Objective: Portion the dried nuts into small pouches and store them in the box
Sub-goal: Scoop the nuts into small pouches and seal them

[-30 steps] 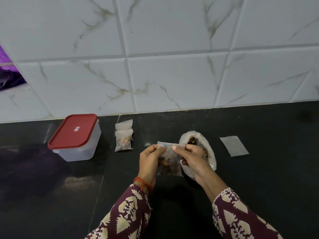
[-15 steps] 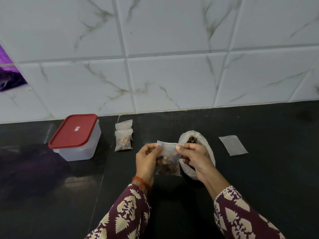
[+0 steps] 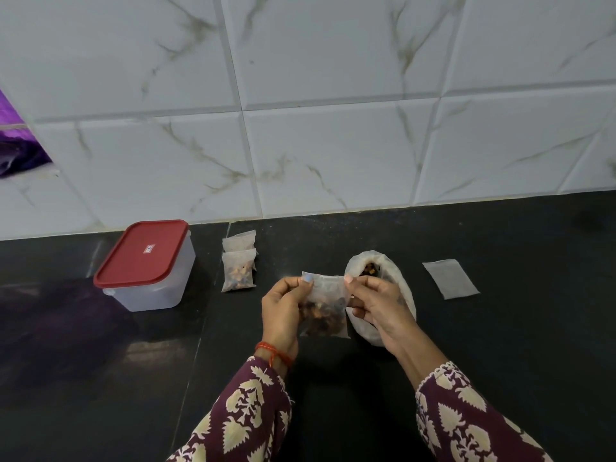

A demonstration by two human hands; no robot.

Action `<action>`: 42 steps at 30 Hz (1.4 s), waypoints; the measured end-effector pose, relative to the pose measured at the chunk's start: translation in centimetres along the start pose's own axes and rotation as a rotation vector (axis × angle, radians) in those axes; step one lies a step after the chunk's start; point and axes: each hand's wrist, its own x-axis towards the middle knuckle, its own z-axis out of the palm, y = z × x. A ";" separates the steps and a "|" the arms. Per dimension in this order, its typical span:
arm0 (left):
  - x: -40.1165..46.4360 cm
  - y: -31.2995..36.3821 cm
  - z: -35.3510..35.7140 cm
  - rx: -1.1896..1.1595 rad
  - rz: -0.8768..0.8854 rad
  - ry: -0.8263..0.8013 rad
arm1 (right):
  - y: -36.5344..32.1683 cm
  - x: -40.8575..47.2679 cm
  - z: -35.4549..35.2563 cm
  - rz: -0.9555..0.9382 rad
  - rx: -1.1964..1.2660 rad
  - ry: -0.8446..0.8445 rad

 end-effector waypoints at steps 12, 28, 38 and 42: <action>-0.1 -0.3 0.3 0.014 -0.005 -0.071 | -0.5 -0.3 1.3 -0.044 -0.135 0.000; 0.9 -0.4 -1.1 0.078 -0.035 -0.120 | 0.6 0.4 0.3 0.046 0.000 0.003; 1.8 -0.1 -1.7 0.078 -0.132 -0.122 | 0.5 1.2 0.6 0.088 0.024 -0.016; 2.1 -0.1 -2.1 0.026 -0.177 -0.110 | 0.8 1.1 0.5 0.064 -0.049 -0.053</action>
